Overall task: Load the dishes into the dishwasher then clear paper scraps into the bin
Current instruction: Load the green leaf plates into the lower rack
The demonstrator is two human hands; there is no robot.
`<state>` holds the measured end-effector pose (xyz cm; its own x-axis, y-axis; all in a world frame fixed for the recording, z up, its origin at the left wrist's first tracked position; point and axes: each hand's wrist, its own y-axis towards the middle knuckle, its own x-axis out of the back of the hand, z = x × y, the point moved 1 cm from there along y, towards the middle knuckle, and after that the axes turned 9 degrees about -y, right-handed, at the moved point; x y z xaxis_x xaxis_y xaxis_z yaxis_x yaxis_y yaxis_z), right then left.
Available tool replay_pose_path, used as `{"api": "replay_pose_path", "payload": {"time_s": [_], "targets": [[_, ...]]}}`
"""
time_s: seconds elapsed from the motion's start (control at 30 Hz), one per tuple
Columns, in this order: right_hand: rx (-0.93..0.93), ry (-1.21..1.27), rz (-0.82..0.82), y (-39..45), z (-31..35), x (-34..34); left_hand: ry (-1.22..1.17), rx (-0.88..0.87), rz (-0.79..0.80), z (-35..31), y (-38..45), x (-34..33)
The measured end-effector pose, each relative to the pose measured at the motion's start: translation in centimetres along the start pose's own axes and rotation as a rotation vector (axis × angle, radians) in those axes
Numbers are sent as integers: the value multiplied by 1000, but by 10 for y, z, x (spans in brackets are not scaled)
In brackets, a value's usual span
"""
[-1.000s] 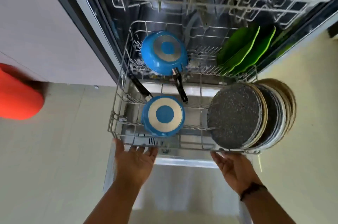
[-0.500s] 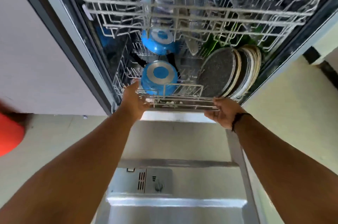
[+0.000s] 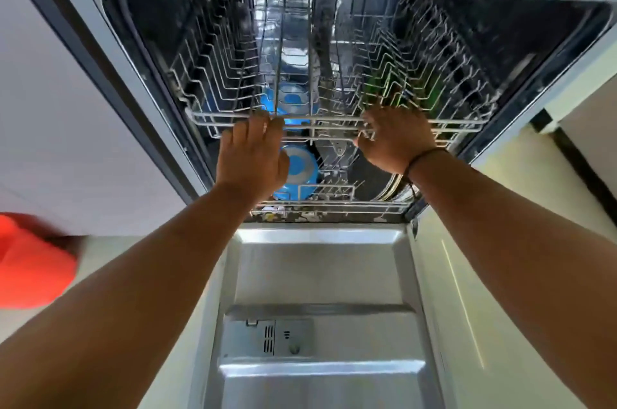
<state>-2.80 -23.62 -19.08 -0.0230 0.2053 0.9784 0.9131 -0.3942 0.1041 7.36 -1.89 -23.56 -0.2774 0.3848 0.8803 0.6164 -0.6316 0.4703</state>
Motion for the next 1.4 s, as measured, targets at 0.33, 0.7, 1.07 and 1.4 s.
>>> {"api": "replay_pose_path", "payload": {"time_s": [0.33, 0.7, 1.07, 1.4], "targets": [[0, 191, 86, -57, 6, 17, -143, 44, 132, -20, -31, 43], [-37, 186, 191, -251, 16, 34, -442, 96, 392, -76, -186, 142], [40, 242, 383, -294, 15, 58, -457, 265, 615, -102, -208, 177], [116, 164, 458, -331, 13, 71, -454, 383, 801, -123, -232, 213]]}}
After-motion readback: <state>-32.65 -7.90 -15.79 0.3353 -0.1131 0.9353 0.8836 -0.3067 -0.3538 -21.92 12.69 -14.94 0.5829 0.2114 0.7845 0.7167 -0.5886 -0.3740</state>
